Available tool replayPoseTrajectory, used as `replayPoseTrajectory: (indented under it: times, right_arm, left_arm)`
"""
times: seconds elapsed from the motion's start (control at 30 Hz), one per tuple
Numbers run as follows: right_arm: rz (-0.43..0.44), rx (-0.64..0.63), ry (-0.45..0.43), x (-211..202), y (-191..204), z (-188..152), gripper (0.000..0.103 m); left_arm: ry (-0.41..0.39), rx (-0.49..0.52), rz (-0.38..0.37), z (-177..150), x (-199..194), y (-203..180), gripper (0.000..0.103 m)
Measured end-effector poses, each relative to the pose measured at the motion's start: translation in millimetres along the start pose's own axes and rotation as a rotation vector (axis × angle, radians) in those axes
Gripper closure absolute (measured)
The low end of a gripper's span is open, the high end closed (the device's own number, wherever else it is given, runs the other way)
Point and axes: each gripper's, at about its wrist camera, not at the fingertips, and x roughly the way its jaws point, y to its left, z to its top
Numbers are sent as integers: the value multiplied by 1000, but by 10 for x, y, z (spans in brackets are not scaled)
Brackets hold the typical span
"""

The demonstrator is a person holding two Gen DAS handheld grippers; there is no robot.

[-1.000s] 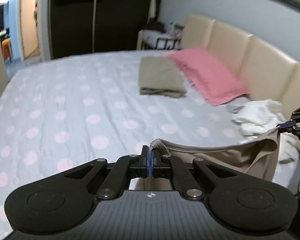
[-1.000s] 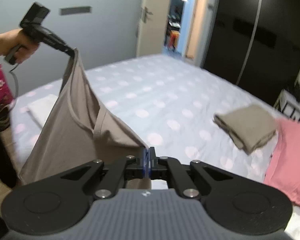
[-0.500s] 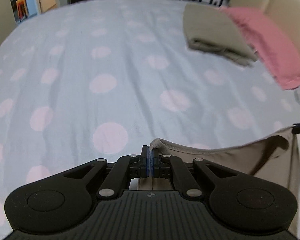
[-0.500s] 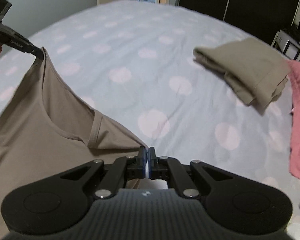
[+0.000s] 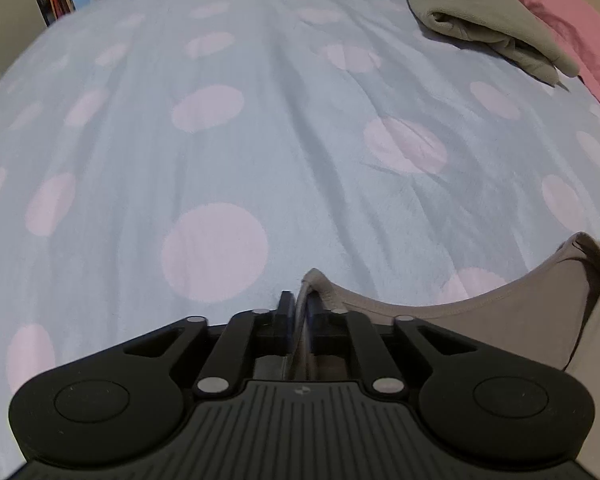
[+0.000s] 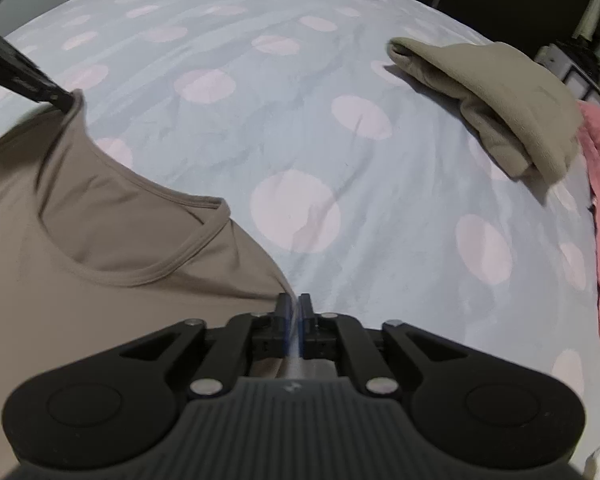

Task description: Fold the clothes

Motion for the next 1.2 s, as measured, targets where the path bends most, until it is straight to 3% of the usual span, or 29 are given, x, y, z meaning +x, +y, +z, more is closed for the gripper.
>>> replayPoseTrajectory:
  times: [0.07, 0.1, 0.23, 0.37, 0.5, 0.6, 0.77, 0.83, 0.9, 1.1, 1.2]
  right_arm:
    - [-29, 14, -29, -58, 16, -53, 59]
    - [-36, 21, -45, -106, 13, -78, 56]
    - [-7, 73, -96, -394, -84, -230, 56]
    - [41, 86, -106, -765, -138, -467, 56]
    - [57, 106, -85, -1189, -123, -688, 56]
    - [78, 125, -42, -1465, -16, -880, 56]
    - [134, 96, 86, -1790, 289, -1350, 56]
    - [167, 87, 144, -1860, 414, -1586, 56]
    - [174, 80, 187, -1882, 540, -1794, 56]
    - [243, 104, 230, -1834, 866, -2191, 56]
    - [250, 113, 301, -1727, 924, -2378, 58]
  left_arm:
    - [-44, 25, 32, -31, -187, 20, 61]
    - [-70, 43, 41, -50, -295, 37, 57]
    - [-147, 109, 1, -218, -688, 150, 48]
    - [-125, 126, -18, -539, -948, 335, 48]
    - [-118, 71, -45, -853, -1213, 516, 48]
    - [-54, 34, -89, -1212, -1330, 534, 50]
    - [29, 147, -156, -1938, -1594, 277, 50]
    - [37, 138, -199, -2152, -1655, 214, 50]
    - [50, 125, -228, -2305, -1654, 157, 50]
    - [67, 139, -217, -2549, -1660, 71, 52]
    - [88, 158, -207, -2666, -1677, 51, 52]
